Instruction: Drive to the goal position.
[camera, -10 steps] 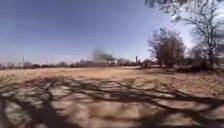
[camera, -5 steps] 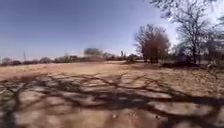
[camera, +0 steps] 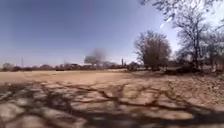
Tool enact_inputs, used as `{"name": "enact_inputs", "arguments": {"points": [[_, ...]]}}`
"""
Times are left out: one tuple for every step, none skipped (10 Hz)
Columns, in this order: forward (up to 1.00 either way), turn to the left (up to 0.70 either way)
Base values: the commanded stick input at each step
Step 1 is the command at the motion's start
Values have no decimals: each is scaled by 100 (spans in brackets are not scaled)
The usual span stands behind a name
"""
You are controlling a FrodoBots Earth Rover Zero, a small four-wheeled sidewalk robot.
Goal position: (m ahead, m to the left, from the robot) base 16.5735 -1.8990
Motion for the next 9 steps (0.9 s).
{"name": "enact_inputs", "arguments": {"points": [[100,0],[100,0],[100,0],[100,0],[100,0],[100,0],[100,0],[100,0],[100,0]]}}
